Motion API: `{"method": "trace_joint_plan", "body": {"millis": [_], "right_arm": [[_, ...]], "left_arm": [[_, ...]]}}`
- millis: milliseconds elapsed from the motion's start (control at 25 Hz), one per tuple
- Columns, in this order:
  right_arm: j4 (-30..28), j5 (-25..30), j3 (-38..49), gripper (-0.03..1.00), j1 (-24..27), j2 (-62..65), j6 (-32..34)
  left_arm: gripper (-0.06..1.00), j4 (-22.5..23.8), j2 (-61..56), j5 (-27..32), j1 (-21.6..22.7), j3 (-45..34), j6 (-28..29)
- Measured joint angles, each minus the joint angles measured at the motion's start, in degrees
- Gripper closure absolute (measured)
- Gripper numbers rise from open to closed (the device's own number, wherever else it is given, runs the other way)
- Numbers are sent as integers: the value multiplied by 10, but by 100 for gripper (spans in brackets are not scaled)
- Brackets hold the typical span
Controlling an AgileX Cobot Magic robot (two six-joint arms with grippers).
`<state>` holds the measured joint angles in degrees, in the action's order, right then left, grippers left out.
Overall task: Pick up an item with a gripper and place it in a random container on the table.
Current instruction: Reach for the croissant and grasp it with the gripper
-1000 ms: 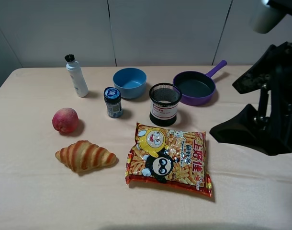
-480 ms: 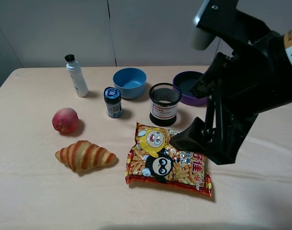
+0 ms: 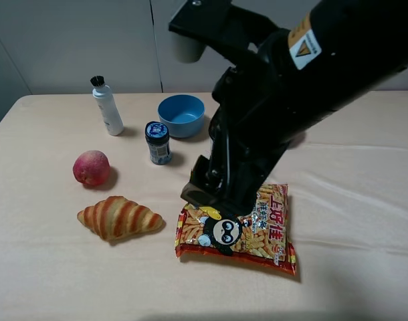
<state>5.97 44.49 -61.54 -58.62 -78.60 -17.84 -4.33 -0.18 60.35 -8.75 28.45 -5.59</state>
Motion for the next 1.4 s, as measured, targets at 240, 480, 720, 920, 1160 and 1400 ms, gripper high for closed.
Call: {"method": "trace_joint_plan", "body": {"millis": [240, 480, 720, 920, 1160, 1400], "right_arm": [[0, 30, -60, 27, -27, -61, 0], [-2, 77, -142, 27, -38, -133, 0], [-12, 111, -228, 27, -59, -209, 0], [-19, 146, -297, 27, -66, -264, -3], [-23, 172, -371, 27, -68, -330, -15], [-24, 182, -440, 27, -68, -390, -29]], "left_arm": [[-4, 0, 0, 0, 0, 0, 0], [-4, 0, 0, 0, 0, 0, 0], [-4, 0, 0, 0, 0, 0, 0], [-4, 0, 0, 0, 0, 0, 0], [-4, 0, 0, 0, 0, 0, 0], [-4, 0, 0, 0, 0, 0, 0]]}}
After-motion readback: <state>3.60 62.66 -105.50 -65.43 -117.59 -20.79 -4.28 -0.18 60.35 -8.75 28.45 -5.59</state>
